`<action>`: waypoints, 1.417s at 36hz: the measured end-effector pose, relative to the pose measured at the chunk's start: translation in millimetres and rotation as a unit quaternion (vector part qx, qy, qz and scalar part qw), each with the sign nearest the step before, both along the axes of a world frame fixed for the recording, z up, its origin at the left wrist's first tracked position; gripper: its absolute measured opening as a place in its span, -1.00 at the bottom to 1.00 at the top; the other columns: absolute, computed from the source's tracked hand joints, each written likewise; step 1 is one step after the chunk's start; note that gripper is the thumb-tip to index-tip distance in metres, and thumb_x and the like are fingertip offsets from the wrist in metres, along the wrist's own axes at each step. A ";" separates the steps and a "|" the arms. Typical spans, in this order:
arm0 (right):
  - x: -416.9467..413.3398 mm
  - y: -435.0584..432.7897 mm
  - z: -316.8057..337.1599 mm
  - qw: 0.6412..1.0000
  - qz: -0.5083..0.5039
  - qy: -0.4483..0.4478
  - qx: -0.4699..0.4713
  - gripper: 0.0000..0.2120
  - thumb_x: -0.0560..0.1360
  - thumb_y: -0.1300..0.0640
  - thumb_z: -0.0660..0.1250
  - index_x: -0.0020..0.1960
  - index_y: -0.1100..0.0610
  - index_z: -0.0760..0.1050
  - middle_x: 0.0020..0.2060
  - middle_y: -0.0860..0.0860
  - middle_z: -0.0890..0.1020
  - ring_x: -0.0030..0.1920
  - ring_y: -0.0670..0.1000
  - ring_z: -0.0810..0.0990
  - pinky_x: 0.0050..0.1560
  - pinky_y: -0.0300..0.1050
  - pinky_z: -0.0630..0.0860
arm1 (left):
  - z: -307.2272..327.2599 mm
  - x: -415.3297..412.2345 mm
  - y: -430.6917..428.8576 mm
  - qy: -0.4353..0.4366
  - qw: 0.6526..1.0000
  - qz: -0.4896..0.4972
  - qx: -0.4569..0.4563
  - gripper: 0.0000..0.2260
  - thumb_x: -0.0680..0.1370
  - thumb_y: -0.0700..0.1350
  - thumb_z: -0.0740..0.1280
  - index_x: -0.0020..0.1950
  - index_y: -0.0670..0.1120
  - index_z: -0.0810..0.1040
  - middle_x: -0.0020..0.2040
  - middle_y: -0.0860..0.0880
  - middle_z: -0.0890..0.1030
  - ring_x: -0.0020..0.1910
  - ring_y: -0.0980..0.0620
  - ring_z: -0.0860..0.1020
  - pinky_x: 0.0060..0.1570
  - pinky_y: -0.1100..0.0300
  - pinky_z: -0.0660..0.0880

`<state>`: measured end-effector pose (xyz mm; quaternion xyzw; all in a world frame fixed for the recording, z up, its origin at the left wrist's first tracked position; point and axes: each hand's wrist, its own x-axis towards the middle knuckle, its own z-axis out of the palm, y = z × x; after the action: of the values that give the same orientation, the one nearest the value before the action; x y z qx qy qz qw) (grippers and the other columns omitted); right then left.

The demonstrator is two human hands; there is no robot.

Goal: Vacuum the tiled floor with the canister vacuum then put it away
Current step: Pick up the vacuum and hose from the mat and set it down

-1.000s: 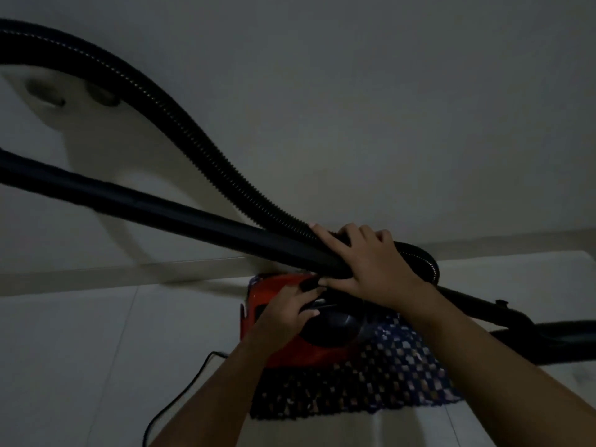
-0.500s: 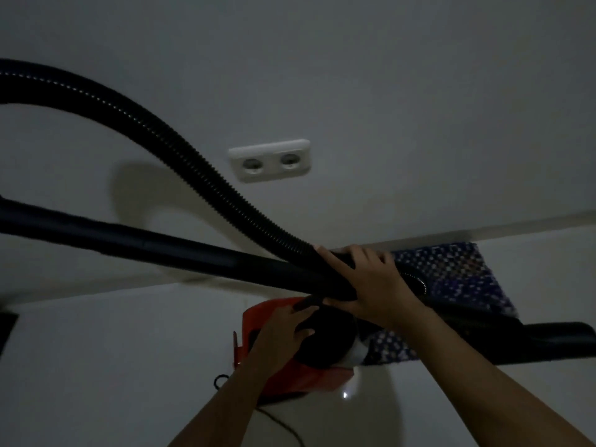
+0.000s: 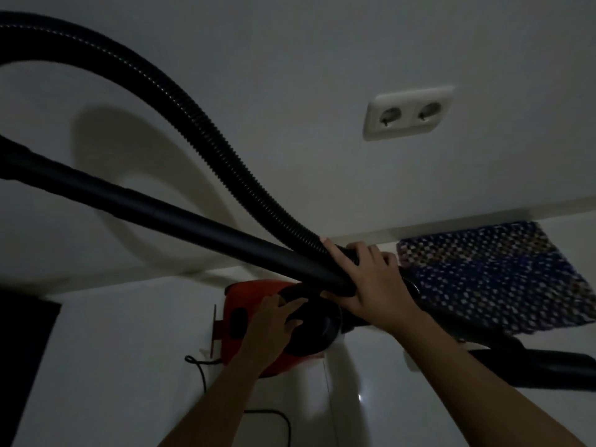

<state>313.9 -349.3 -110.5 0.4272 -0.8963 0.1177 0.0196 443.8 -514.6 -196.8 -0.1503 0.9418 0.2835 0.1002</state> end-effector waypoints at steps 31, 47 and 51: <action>-12.5 -72.0 -138.4 0.984 0.090 0.101 -0.114 -0.16 0.31 -0.45 0.09 0.49 -0.18 -0.06 0.03 0.07 0.56 -0.03 0.11 0.56 -0.06 0.05 0.44 | -124.9 3.9 -52.8 0.062 0.988 0.069 0.123 -0.58 0.52 -0.10 0.33 0.38 0.06 0.42 0.29 -0.01 0.55 0.25 0.08 0.50 0.31 0.03 0.44; 0.9 -87.3 -142.6 0.980 0.130 0.107 -0.110 -0.12 0.28 -0.47 0.08 0.51 -0.18 -0.05 0.06 0.07 0.53 0.03 0.11 0.54 0.01 0.03 0.36 | -173.9 70.8 -53.9 0.217 0.866 0.413 0.180 -0.71 0.61 -0.02 0.18 0.21 -0.15 0.53 0.12 -0.05 0.52 0.11 0.05 0.47 0.05 0.33 0.40; -0.5 -91.5 -147.3 0.977 0.137 0.115 -0.118 -0.13 0.28 -0.46 0.10 0.52 -0.14 0.07 0.01 0.07 0.54 -0.02 0.11 0.54 -0.02 0.01 0.35 | -199.0 88.9 -54.8 0.171 0.806 0.504 0.260 -0.71 0.61 -0.04 0.18 0.20 -0.19 0.51 0.15 -0.10 0.54 0.15 -0.08 0.49 0.05 0.15 0.47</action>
<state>313.4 -440.7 -257.8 0.5512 -0.8008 0.1742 0.1566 532.8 -569.4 -395.8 -0.5213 0.6265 0.5493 -0.1843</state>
